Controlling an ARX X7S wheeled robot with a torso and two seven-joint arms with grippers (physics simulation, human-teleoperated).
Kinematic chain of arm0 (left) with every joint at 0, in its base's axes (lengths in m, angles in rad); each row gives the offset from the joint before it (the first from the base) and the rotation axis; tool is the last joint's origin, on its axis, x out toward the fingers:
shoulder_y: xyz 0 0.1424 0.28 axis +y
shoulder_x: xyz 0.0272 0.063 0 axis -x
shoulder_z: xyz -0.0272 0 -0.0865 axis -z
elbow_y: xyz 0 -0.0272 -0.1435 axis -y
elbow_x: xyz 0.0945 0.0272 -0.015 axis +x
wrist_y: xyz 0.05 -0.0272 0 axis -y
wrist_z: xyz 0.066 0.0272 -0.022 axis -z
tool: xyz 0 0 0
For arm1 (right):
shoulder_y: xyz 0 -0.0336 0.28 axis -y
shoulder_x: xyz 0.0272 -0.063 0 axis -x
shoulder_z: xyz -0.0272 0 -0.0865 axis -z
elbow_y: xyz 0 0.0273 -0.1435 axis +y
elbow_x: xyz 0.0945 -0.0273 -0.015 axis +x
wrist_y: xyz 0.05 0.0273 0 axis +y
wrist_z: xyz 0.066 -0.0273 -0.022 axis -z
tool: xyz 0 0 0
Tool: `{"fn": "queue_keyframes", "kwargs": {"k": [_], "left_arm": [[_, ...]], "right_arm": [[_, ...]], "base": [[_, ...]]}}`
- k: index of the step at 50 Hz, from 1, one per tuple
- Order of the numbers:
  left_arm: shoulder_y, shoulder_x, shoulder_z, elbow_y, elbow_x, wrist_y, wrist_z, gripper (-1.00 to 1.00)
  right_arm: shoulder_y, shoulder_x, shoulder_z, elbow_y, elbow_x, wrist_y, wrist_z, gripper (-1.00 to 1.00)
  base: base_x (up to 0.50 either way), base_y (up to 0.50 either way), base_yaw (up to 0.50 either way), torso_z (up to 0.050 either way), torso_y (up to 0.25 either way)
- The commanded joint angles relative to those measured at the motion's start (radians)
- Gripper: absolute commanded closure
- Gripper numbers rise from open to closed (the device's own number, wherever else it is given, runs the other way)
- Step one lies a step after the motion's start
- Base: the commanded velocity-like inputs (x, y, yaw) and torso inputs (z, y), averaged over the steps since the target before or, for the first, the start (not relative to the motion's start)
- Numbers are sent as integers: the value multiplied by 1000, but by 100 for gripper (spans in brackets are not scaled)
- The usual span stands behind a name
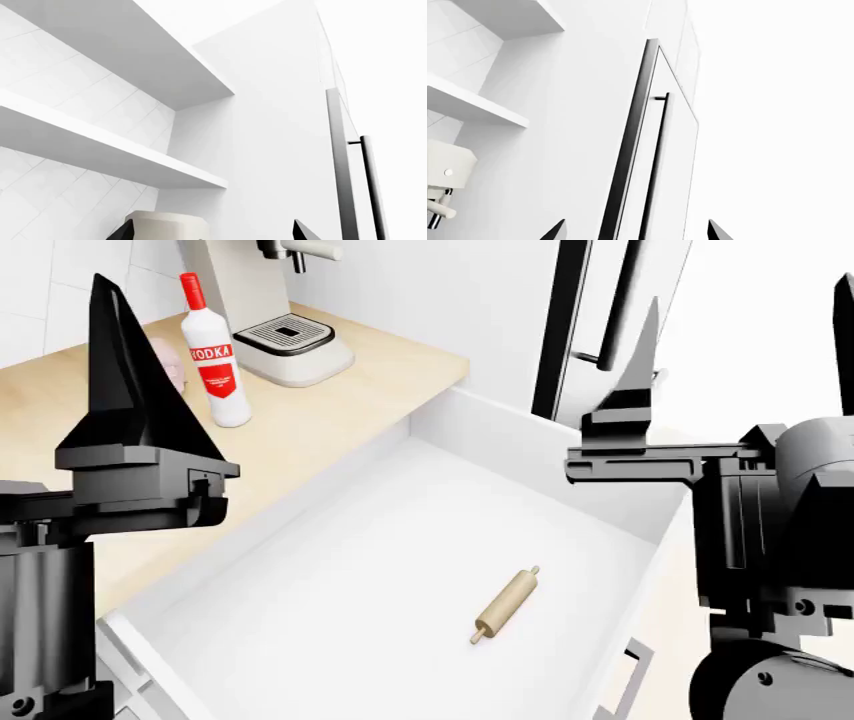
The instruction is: Close the right drawer.
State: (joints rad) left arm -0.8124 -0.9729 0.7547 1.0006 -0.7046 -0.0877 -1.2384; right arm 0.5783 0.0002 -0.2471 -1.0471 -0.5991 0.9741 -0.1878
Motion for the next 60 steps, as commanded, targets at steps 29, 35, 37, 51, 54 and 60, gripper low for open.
{"fn": "queue_keyframes", "kwargs": {"k": [29, 35, 37, 51, 54, 60], "left_arm": [[-1, -10, 14, 10, 1, 4, -17, -100], [12, -12, 20, 4, 9, 14, -16, -100], [12, -13, 21, 4, 9, 14, -16, -100], [1, -2, 28, -1, 8, 12, -10, -100], [0, 1, 30, -3, 8, 12, -9, -100], [0, 6, 35, -9, 12, 13, -6, -100]], "right_arm": [[-298, 0, 315, 0, 184, -99, 51, -100], [-334, 0, 372, 0, 232, -107, 61, -100], [-341, 0, 385, 0, 239, -98, 57, -100], [-400, 2, 456, 0, 288, -80, 51, -100], [-423, 7, 486, 3, 342, -70, 78, -100], [-461, 18, 533, 52, 417, -108, 118, -100]], "base": [[0, 0, 0, 0, 0], [0, 0, 0, 0, 0], [0, 0, 0, 0, 0], [0, 0, 0, 0, 0], [0, 0, 0, 0, 0], [0, 0, 0, 0, 0]]}}
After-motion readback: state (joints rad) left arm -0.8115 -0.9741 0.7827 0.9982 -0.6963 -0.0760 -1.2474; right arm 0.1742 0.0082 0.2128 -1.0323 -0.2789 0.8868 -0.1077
